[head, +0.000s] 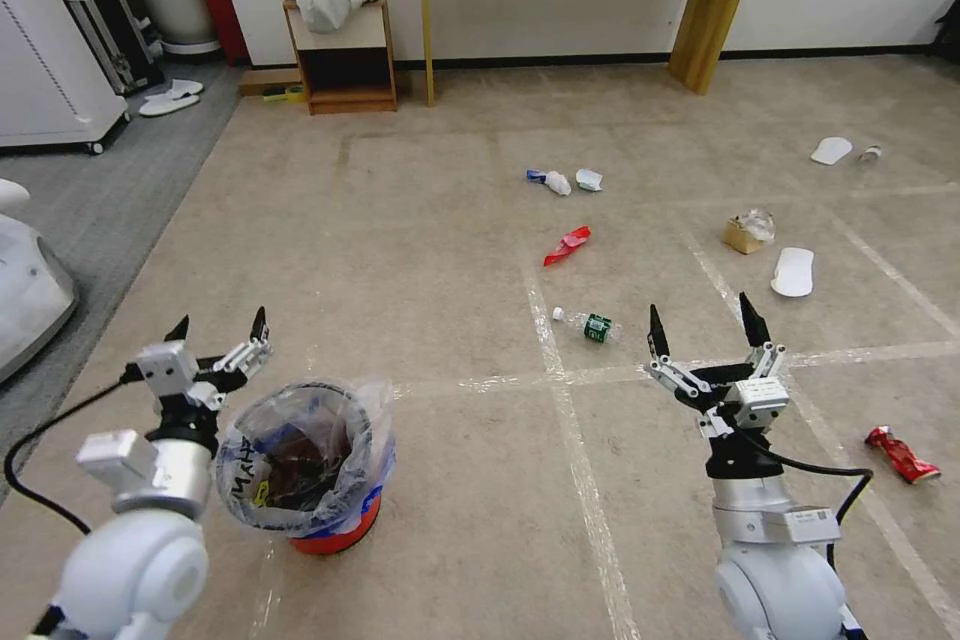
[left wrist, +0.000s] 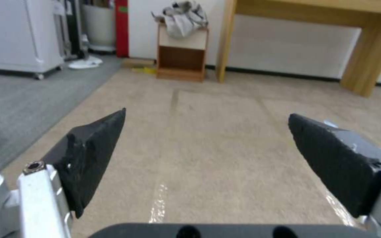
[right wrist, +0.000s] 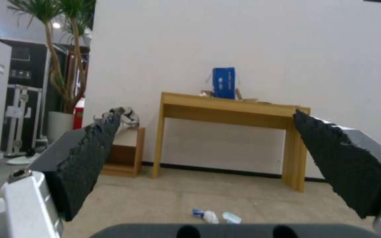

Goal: Pick up the trash bin and place the garbage on the floor into it.

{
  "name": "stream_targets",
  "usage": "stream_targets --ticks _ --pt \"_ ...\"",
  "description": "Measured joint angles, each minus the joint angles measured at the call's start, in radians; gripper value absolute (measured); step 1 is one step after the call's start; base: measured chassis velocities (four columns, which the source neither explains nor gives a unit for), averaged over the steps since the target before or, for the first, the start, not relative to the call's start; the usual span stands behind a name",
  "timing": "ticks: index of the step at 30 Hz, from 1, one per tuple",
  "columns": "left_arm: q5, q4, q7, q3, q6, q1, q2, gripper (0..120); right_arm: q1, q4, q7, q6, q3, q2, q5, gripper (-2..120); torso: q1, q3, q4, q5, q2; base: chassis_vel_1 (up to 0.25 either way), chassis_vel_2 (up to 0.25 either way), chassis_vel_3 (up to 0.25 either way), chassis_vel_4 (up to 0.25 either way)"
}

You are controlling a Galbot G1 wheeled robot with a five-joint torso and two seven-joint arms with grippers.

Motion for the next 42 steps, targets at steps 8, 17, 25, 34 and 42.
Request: stream_targets --ticks 8,17,25,34,42 --pt "-0.083 -0.008 -0.043 -0.011 0.043 -0.022 0.065 94 -0.002 -0.001 0.000 -0.001 0.000 0.004 -0.002 100 0.000 0.000 0.0000 0.0000 0.000 0.000 0.000 0.000 0.000" --pt "-0.160 -0.018 -0.099 -0.019 0.089 -0.011 0.070 94 -0.001 -0.008 0.000 -0.002 -0.001 0.006 -0.004 100 0.000 0.000 0.0001 -0.0005 0.000 0.000 0.000 0.000 0.000" --pt "-0.617 -0.082 -0.349 -0.108 0.324 -0.011 0.267 95 0.003 -0.013 0.001 -0.002 -0.001 -0.001 -0.004 100 0.000 0.000 0.0002 0.0002 0.000 0.000 0.000 0.000 0.000" --pt "-0.888 0.001 -0.487 -0.063 0.377 -0.066 0.361 87 0.009 -0.022 0.001 -0.002 -0.009 -0.002 -0.005 100 0.000 0.000 0.0001 -0.0003 0.000 0.000 0.000 0.000 0.000" --pt "-1.198 0.047 -0.621 -0.039 0.456 -0.138 0.434 88 0.016 -0.031 0.001 0.002 -0.011 -0.008 -0.005 100 0.000 0.000 0.0000 0.0000 0.000 0.000 0.000 0.000 0.000"
